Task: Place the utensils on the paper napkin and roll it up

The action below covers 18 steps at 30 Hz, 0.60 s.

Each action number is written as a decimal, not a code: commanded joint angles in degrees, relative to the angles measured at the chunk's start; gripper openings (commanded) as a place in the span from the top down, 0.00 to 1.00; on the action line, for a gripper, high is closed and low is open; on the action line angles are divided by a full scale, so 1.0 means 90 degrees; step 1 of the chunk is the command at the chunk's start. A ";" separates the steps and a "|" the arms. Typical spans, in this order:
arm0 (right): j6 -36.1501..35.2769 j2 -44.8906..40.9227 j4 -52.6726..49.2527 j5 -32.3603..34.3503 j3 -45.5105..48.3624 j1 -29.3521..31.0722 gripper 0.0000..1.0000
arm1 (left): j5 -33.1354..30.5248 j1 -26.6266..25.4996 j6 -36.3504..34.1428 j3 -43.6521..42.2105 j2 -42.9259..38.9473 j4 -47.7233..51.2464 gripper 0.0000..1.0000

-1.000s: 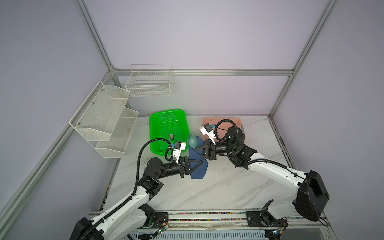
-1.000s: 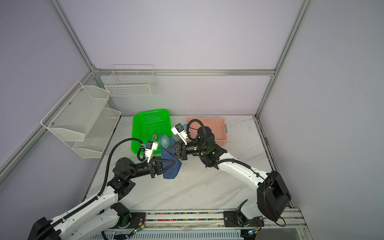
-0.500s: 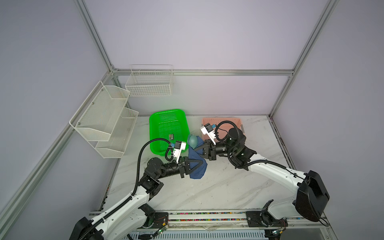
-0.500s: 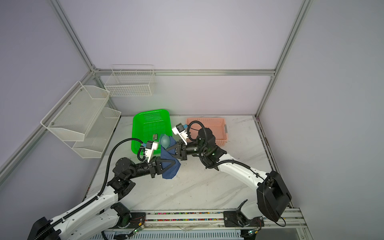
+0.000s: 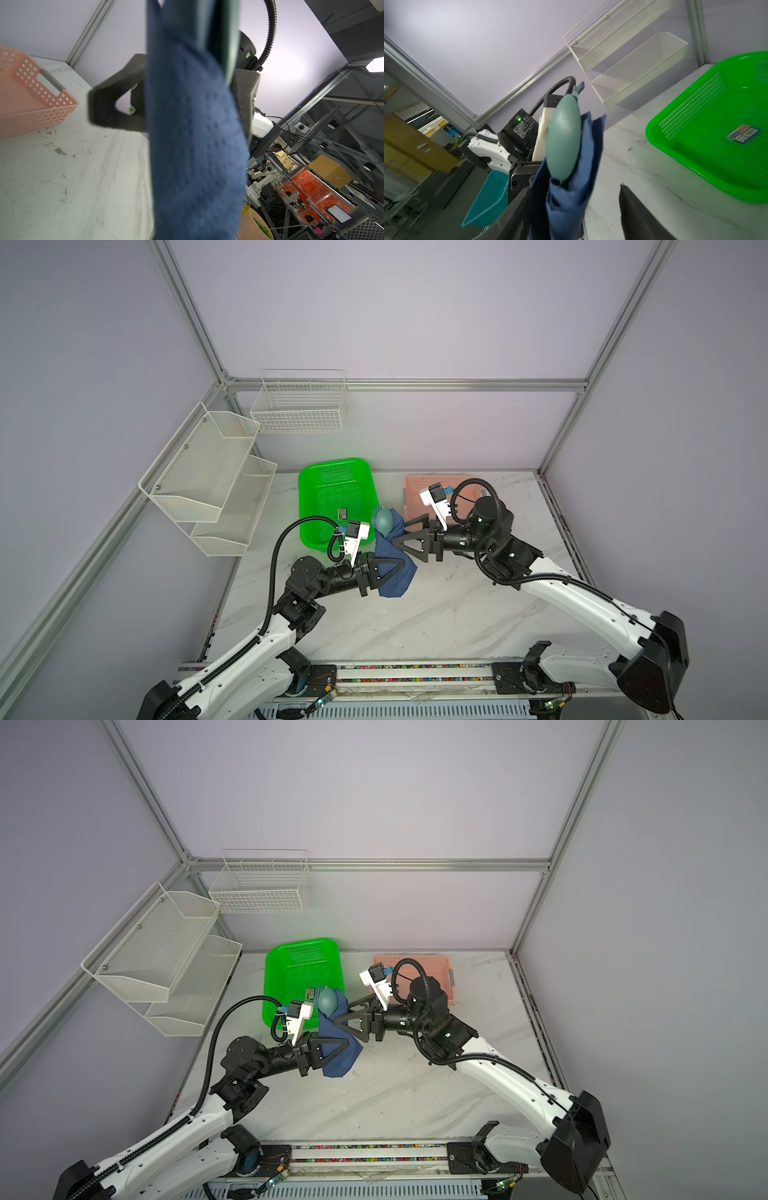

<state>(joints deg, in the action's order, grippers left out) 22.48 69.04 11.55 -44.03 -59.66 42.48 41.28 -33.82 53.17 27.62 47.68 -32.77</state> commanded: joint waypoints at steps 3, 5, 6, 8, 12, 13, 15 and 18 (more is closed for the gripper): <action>-0.0829 -0.0915 -0.1689 0.1067 -0.0245 -0.0066 0.28 | -0.0402 -0.0006 -0.0331 0.0516 -0.0233 0.0123 1.00; -0.1069 -0.1109 -0.2120 0.0903 -0.0312 -0.0062 0.28 | -0.0576 -0.0007 -0.0380 0.0504 -0.0258 0.0184 1.00; -0.1082 -0.1186 -0.2152 0.0758 -0.0273 -0.0053 0.28 | -0.0667 -0.0002 -0.0393 0.0510 -0.0259 0.0199 1.00; -0.1079 -0.1288 -0.2201 0.0441 -0.0169 -0.0006 0.28 | -0.0843 -0.0005 -0.0414 0.0497 -0.0255 0.0204 1.00; -0.1231 -0.1259 -0.2453 0.0427 -0.0168 0.0403 0.28 | -0.1211 -0.0010 -0.0444 0.0507 -0.0195 0.0302 1.00; -0.1238 -0.1234 -0.2428 0.0511 -0.0187 0.0584 0.28 | -0.1295 -0.0010 -0.0456 0.0506 -0.0192 0.0325 1.00; -0.1269 -0.1131 -0.2426 0.0790 -0.0269 0.0959 0.27 | -0.1421 -0.0004 -0.0458 0.0486 -0.0198 0.0336 1.00; -0.1315 -0.0846 -0.2275 0.0956 -0.0319 0.1271 0.27 | -0.1452 -0.0006 -0.0486 0.0504 -0.0183 0.0358 1.00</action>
<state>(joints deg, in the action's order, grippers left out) 12.64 59.86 -8.80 -37.26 -61.10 52.27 30.22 -33.82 50.83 27.62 46.24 -27.99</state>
